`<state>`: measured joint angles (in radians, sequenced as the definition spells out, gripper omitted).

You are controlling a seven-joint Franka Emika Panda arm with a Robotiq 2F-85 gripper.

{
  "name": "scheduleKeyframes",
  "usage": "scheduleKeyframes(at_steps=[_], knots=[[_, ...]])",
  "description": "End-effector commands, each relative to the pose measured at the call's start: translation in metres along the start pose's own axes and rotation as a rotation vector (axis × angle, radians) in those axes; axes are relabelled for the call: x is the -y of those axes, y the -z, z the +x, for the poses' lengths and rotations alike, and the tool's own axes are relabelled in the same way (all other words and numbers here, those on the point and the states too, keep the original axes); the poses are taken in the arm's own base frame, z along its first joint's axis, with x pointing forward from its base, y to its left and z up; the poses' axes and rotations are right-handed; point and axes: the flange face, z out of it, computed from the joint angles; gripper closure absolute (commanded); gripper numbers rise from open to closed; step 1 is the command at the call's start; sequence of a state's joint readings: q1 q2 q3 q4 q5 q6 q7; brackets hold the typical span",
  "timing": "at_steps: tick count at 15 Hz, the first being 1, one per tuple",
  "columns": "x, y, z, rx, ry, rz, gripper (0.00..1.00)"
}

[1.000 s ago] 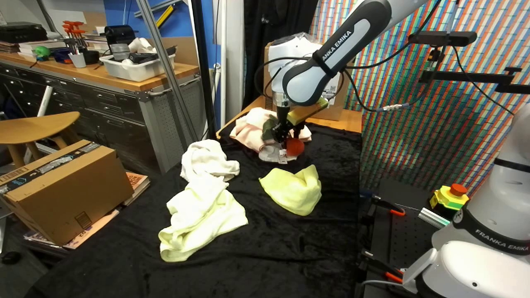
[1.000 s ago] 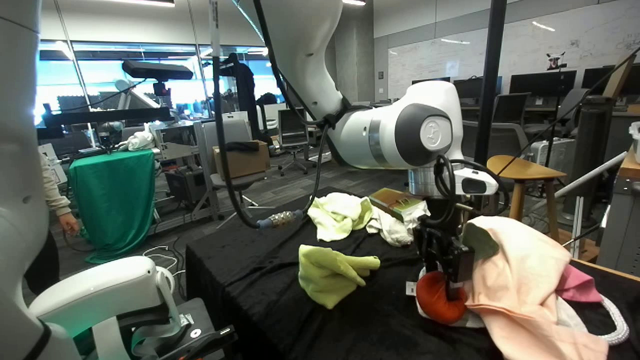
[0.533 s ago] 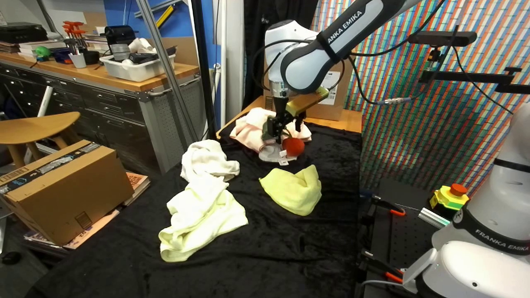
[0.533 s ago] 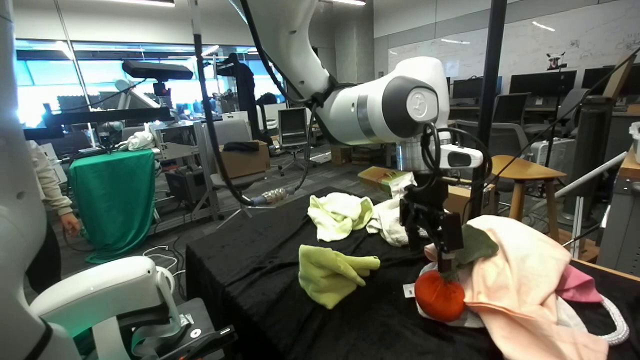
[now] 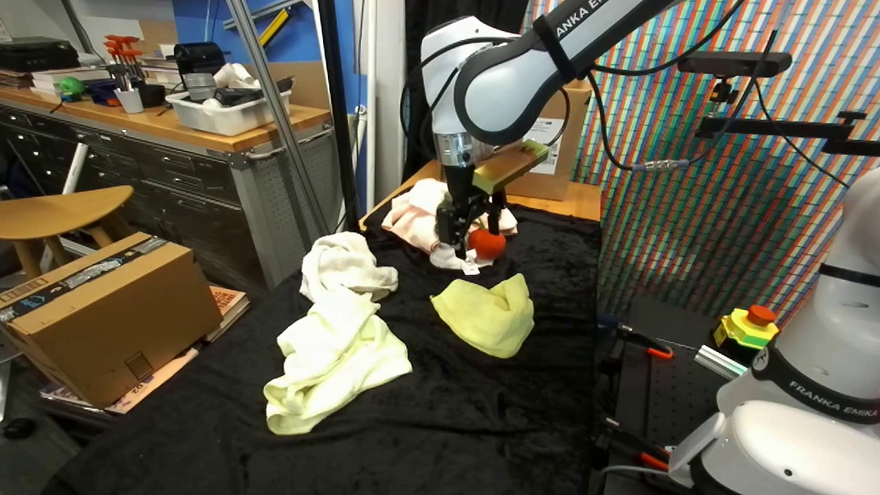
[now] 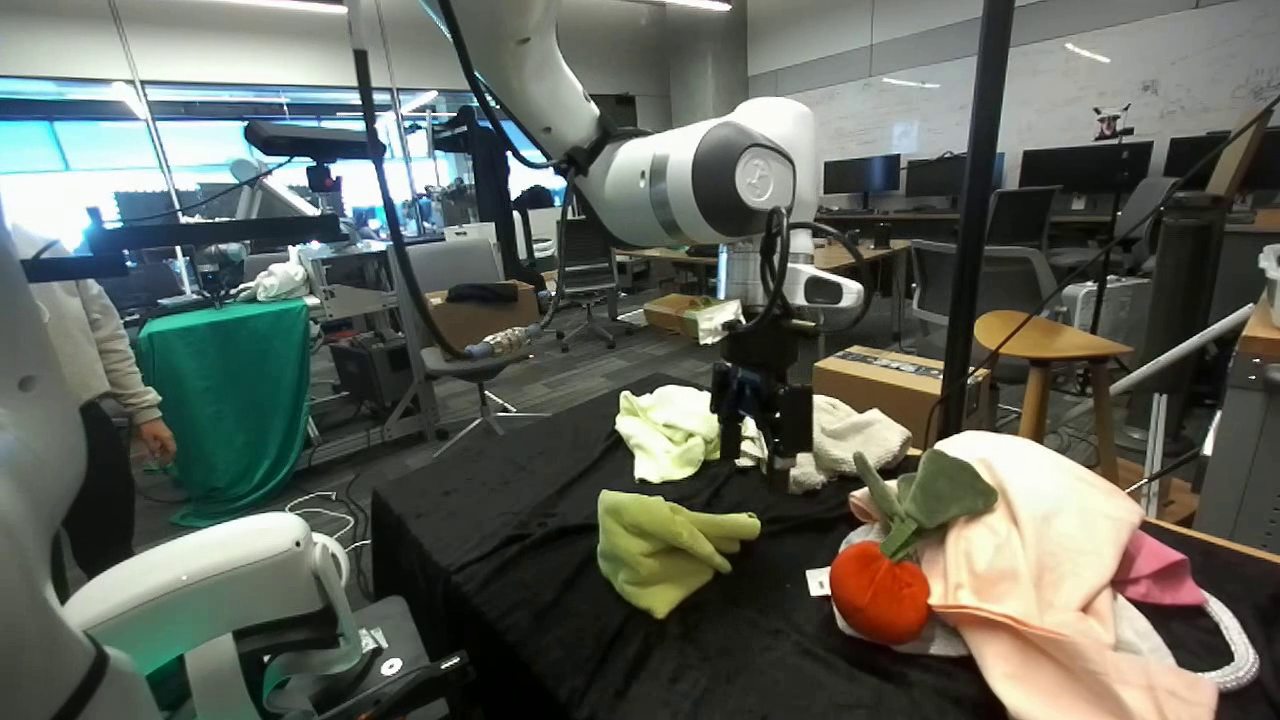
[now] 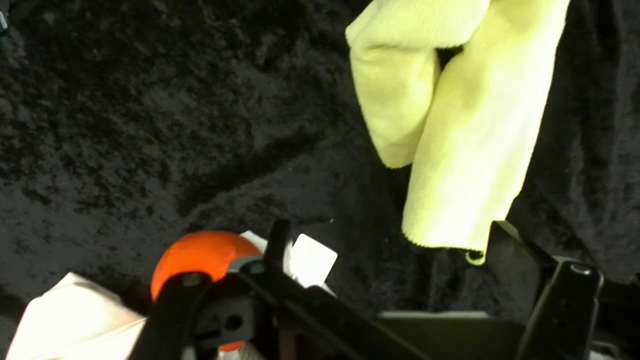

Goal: Pile up all the objects on the table

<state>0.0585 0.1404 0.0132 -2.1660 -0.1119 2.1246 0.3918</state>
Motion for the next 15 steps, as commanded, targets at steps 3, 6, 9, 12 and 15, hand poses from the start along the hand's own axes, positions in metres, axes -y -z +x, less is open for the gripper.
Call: scheduleKeyframes(at_steps=[3, 6, 9, 12, 15], knots=[[0.037, -0.018, -0.039, 0.084, 0.009, 0.033, 0.00], [0.044, -0.033, -0.053, 0.118, -0.016, 0.024, 0.00], [0.044, -0.043, -0.061, 0.146, -0.036, 0.025, 0.00], [0.049, -0.050, -0.066, 0.187, -0.030, 0.063, 0.00], [0.055, -0.054, -0.068, 0.219, -0.029, 0.101, 0.00]])
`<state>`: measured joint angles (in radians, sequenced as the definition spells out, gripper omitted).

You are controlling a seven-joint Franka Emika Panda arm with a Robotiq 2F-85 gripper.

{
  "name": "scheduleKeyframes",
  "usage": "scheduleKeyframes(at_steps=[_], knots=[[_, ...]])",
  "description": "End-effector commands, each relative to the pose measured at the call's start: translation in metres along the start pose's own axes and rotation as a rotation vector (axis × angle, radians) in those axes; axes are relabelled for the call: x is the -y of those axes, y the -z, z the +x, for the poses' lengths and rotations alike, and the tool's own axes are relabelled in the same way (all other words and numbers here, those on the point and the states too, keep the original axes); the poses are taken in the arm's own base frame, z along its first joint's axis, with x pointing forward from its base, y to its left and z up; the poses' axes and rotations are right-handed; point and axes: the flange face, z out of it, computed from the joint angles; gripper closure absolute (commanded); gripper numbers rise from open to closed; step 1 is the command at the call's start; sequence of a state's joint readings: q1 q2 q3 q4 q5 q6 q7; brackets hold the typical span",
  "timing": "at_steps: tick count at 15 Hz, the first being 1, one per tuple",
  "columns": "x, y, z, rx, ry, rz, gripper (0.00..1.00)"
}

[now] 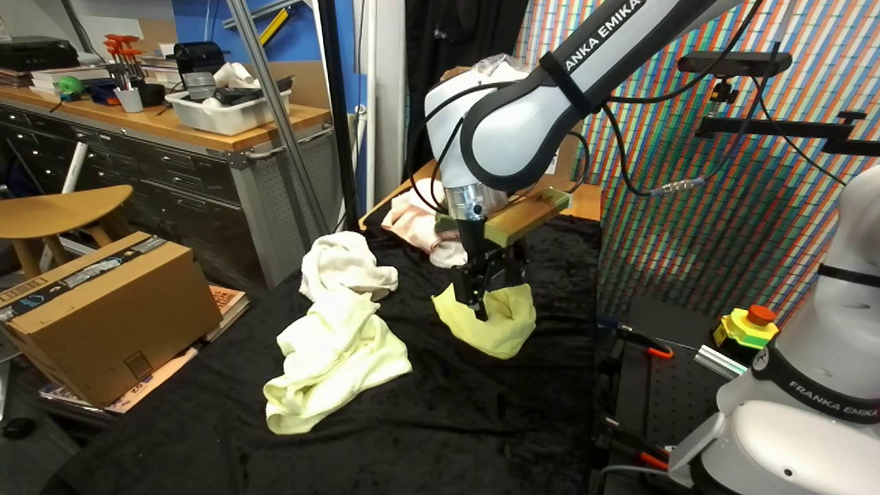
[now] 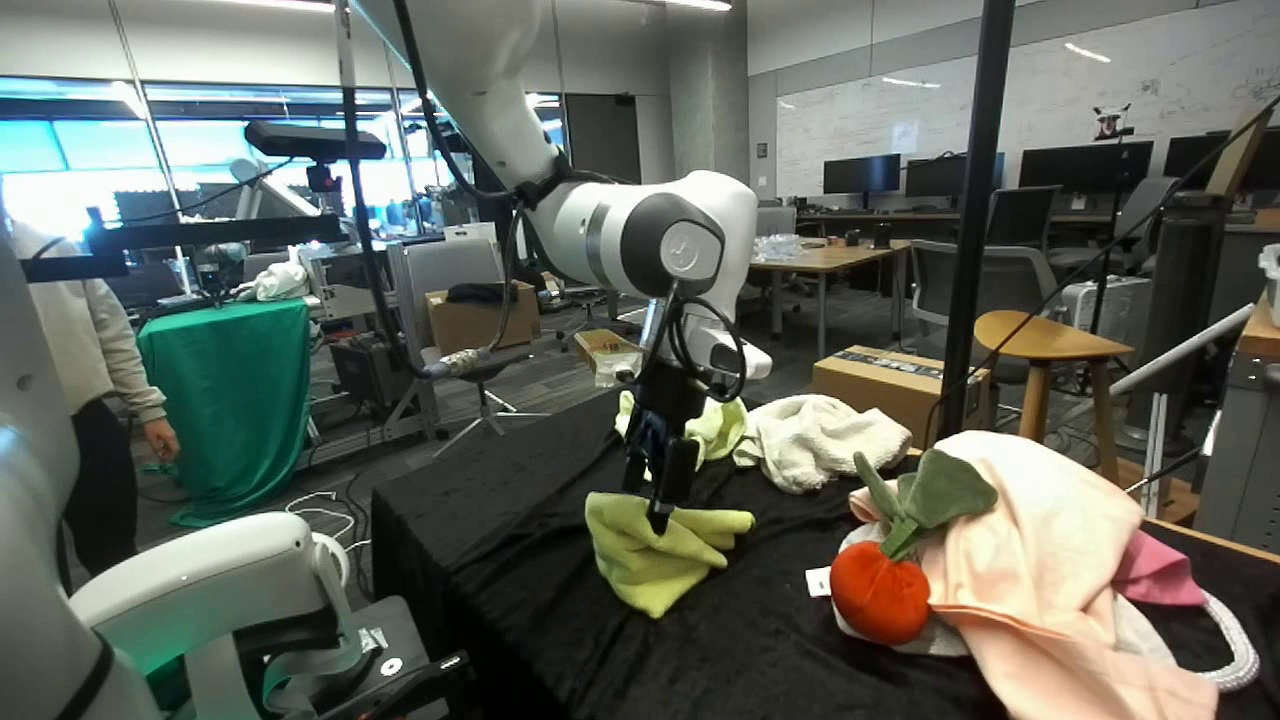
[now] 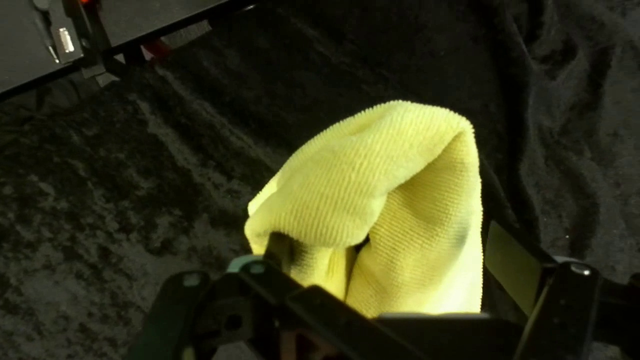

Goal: Pile up all the objects on the table

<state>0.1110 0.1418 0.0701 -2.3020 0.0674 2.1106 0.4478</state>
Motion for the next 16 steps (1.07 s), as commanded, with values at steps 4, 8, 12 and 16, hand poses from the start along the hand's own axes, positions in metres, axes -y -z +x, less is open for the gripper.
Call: scheduleKeyframes(at_steps=[4, 8, 12, 16], knots=[[0.005, -0.010, -0.007, 0.076, 0.025, 0.054, 0.00], [-0.004, -0.016, -0.001, 0.089, 0.030, 0.051, 0.00], [-0.015, -0.018, 0.006, 0.094, 0.039, 0.061, 0.00], [-0.025, -0.018, 0.012, 0.098, 0.063, 0.073, 0.42]])
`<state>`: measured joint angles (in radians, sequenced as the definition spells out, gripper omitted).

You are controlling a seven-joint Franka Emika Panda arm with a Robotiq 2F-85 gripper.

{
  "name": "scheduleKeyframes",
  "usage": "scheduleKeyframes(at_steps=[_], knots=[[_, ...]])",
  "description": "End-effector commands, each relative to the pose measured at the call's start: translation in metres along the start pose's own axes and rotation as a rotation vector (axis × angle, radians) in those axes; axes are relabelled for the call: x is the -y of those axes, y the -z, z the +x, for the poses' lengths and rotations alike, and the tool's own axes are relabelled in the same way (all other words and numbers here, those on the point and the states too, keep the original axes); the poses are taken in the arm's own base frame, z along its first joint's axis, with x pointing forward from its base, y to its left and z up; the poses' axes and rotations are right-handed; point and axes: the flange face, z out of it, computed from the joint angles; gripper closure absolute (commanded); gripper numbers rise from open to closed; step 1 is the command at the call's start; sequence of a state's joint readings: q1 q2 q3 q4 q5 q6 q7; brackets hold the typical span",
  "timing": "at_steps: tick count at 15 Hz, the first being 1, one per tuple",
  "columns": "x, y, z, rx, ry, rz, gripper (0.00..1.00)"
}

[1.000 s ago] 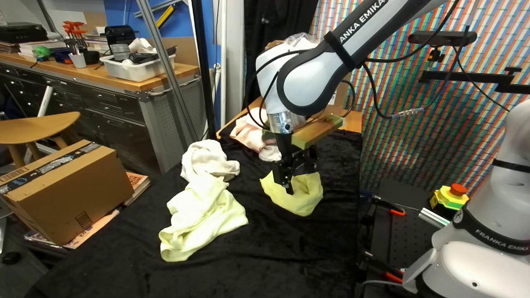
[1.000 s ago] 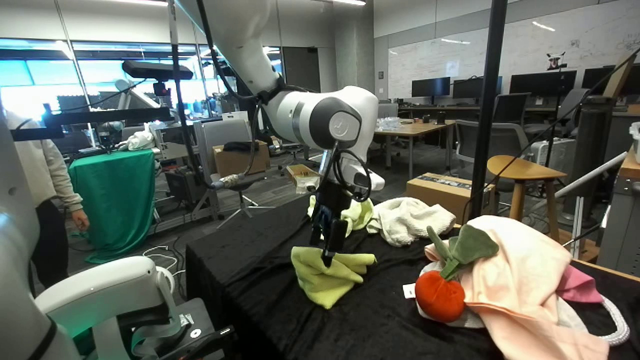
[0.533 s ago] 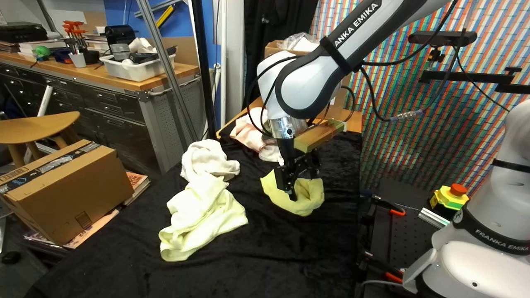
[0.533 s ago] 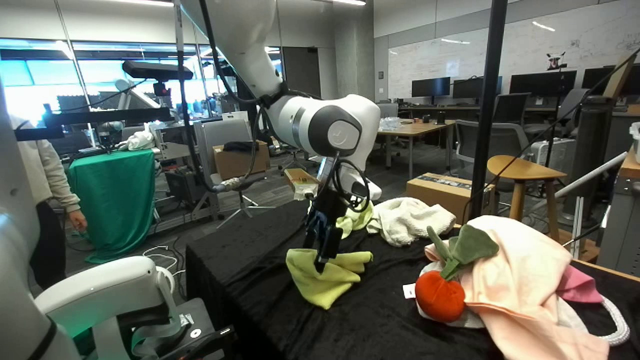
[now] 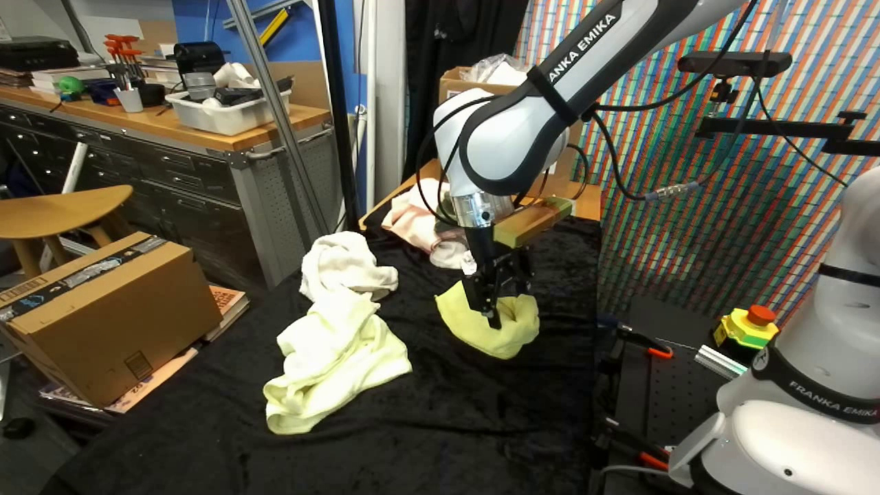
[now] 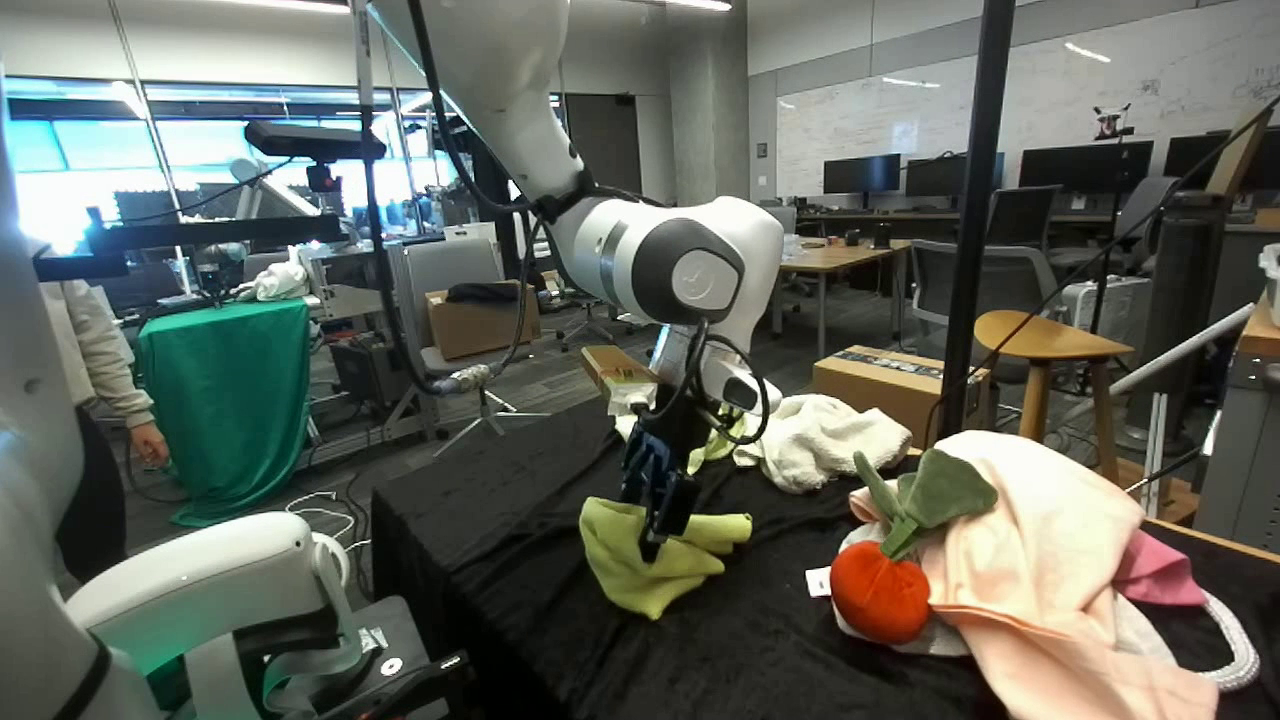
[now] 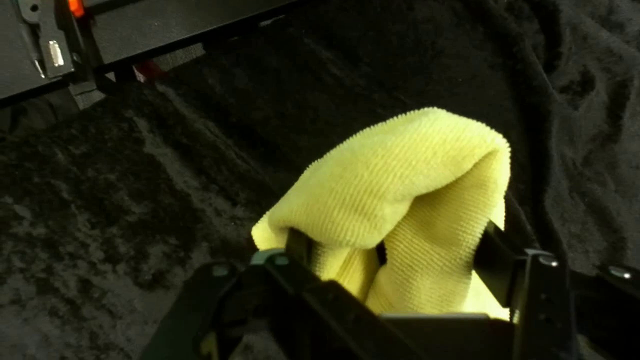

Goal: Pile up all the objects on the table

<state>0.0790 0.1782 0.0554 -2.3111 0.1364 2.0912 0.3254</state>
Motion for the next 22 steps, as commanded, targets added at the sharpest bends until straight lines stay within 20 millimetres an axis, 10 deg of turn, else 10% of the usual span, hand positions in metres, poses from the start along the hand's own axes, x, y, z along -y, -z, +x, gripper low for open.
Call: scheduleKeyframes(at_steps=[1, 9, 17, 22], knots=[[-0.010, 0.006, 0.004, 0.015, 0.030, 0.031, 0.49], [-0.036, 0.028, 0.012, -0.013, 0.108, 0.086, 0.96], [-0.069, 0.111, 0.009, -0.290, 0.097, 0.101, 0.93], [-0.066, 0.130, 0.019, -0.405, 0.077, 0.099, 0.93]])
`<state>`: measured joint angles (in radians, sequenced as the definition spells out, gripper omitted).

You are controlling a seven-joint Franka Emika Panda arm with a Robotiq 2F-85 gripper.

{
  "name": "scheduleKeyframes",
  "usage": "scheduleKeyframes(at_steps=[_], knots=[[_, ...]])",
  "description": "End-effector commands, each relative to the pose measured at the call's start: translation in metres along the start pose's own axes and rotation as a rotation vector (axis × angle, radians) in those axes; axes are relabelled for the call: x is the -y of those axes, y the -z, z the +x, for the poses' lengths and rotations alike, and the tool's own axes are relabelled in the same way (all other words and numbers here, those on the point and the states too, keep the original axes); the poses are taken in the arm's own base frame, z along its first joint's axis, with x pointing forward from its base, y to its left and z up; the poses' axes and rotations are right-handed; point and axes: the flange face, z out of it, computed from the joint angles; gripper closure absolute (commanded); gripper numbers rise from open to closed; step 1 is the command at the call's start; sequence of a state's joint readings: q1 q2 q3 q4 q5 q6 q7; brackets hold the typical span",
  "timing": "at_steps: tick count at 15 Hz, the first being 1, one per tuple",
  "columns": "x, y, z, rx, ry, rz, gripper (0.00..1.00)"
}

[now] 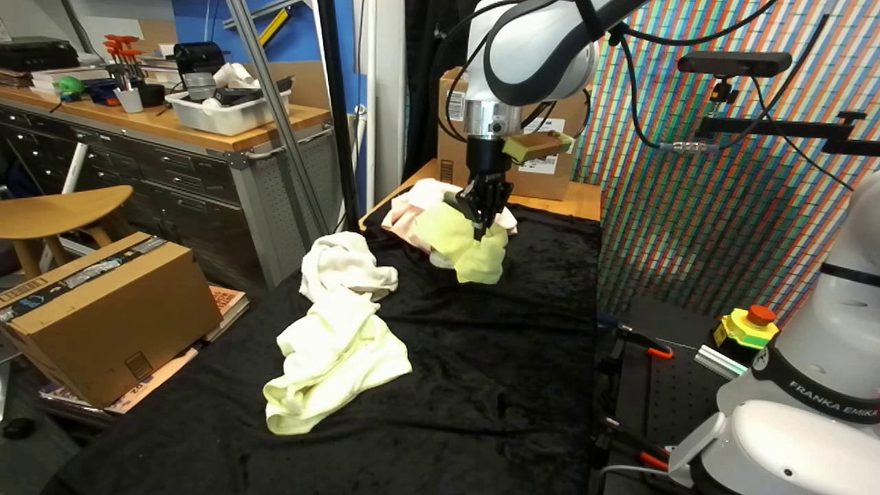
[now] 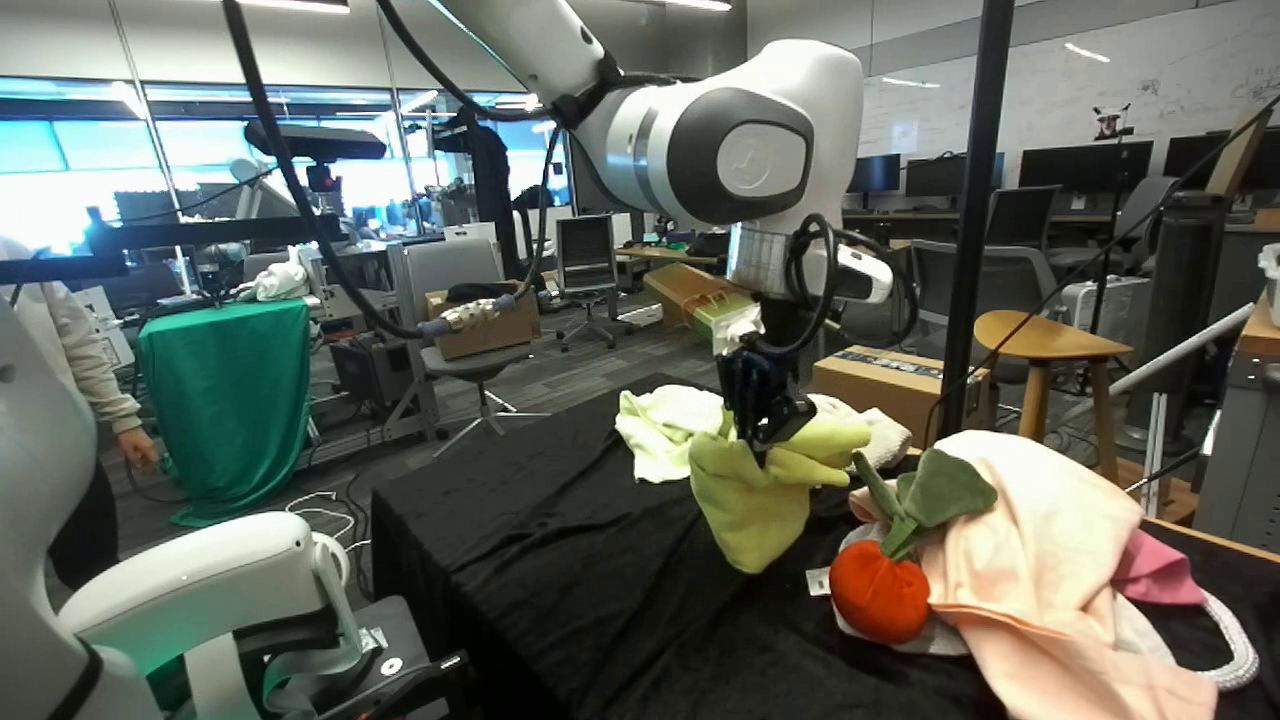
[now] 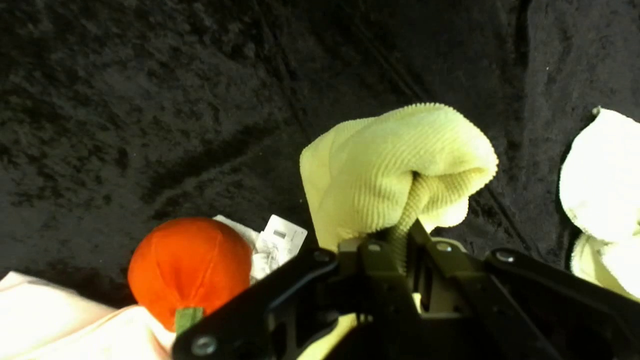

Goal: Pile up all the objects on the table

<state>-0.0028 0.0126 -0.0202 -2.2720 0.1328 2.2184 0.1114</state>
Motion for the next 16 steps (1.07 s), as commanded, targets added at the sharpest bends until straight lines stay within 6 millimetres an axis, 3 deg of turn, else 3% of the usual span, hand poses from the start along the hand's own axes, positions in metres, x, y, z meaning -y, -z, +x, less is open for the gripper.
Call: scheduleKeyframes(at_steps=[1, 4, 8, 12, 16], knots=[[0.004, 0.008, 0.014, -0.105, -0.005, -0.036, 0.93], [0.001, 0.001, 0.028, -0.188, -0.046, -0.109, 0.93], [-0.012, -0.023, 0.046, -0.256, -0.143, -0.239, 0.93], [-0.028, -0.050, 0.060, -0.251, -0.240, -0.343, 0.93], [-0.030, -0.067, 0.068, -0.238, -0.288, -0.381, 0.93]])
